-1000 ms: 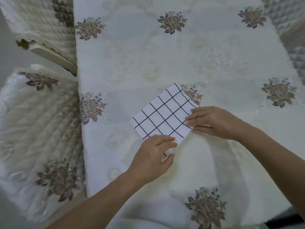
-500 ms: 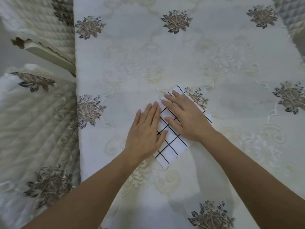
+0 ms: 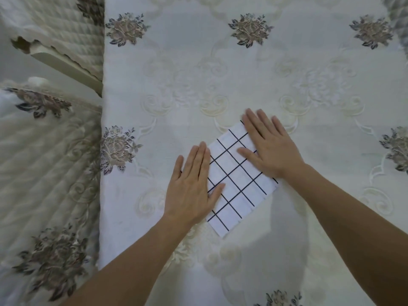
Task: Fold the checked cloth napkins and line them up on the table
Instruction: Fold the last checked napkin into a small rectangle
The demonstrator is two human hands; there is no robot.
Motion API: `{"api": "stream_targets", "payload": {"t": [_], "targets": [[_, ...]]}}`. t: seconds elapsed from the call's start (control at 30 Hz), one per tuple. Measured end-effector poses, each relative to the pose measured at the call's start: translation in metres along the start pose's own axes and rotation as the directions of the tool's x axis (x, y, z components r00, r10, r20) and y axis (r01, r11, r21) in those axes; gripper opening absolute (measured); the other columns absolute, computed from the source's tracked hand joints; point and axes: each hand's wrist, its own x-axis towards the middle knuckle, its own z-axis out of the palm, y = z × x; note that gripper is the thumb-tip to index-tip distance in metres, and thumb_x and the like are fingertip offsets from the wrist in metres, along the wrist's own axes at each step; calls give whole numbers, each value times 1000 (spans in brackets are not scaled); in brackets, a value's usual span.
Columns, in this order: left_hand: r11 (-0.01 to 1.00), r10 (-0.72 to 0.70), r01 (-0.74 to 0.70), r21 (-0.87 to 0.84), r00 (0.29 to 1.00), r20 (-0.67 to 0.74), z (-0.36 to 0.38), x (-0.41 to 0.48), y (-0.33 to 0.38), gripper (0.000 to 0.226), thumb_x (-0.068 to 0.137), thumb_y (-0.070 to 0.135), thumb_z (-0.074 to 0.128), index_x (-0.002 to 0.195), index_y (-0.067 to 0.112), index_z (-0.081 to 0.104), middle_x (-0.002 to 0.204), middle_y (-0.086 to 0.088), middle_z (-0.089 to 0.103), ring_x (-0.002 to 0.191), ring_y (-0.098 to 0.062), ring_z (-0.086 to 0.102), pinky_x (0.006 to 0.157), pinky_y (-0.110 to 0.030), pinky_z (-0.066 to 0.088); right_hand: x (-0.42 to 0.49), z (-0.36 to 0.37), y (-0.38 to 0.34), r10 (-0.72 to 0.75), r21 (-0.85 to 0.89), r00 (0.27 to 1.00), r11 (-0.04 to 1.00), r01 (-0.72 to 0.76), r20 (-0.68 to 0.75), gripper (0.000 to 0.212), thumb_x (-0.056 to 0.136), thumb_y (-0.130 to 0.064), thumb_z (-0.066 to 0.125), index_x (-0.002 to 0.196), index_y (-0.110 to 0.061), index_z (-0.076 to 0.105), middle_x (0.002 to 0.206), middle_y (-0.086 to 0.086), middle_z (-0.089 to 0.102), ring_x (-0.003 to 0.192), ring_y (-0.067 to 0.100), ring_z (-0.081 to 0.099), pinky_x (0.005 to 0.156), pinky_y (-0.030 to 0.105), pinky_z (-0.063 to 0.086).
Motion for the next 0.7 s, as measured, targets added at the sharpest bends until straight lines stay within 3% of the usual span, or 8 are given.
{"api": "stream_targets", "payload": {"t": [0.1, 0.2, 0.27, 0.33, 0.5, 0.7], "targets": [[1000, -14, 14, 5, 1000, 9, -6, -1, 10, 85, 100, 63, 21, 157, 1, 5, 167, -13, -4, 154, -24, -5, 124, -52, 9, -3, -9, -12, 96, 42, 992, 995, -93, -81, 80, 99, -66, 18, 161, -15, 5, 169, 0, -1, 155, 19, -3, 125, 47, 6], [997, 69, -69, -24, 998, -4, -8, -2, 29, 86, 99, 62, 27, 157, 1, 12, 166, -15, 1, 154, -25, -1, 124, -50, 10, -15, -12, -49, -4, 111, 981, 993, 27, -196, 72, 104, -55, 25, 158, -8, 20, 167, 8, 13, 155, 25, 10, 125, 48, 13], [996, 83, -83, -38, 997, 5, -4, -5, 38, 85, 99, 62, 28, 157, 1, 14, 166, -15, 4, 155, -25, 0, 123, -50, 13, -24, -3, -68, -86, 101, 984, 990, 103, -159, 69, 106, -54, 18, 157, -8, 25, 166, 9, 18, 154, 25, 12, 124, 49, 17], [998, 56, -56, -27, 998, 21, -1, -7, 40, 87, 99, 63, 26, 157, 0, 11, 166, -16, 2, 154, -25, -1, 123, -51, 13, -28, 5, -68, -71, 64, 993, 995, 77, -89, 71, 105, -57, 13, 158, -11, 22, 167, 7, 16, 155, 22, 9, 123, 48, 18], [999, -3, 4, -47, 999, 35, 3, -20, 38, 88, 99, 64, 26, 157, 1, 7, 166, -16, -3, 154, -26, -5, 124, -50, 11, -21, 8, -43, -98, -26, 994, 995, 97, -40, 75, 102, -62, 23, 160, -16, 14, 168, 1, 10, 155, 20, 5, 125, 46, 13], [998, 65, -64, -25, 997, 38, -3, -38, 16, 90, 98, 64, 28, 156, -2, 11, 166, -18, 2, 154, -28, 0, 123, -52, 12, -18, -6, -10, 144, 24, 990, 989, -144, -10, 81, 99, -66, 15, 160, -14, 8, 169, 3, 3, 155, 22, 1, 125, 46, 7]]}}
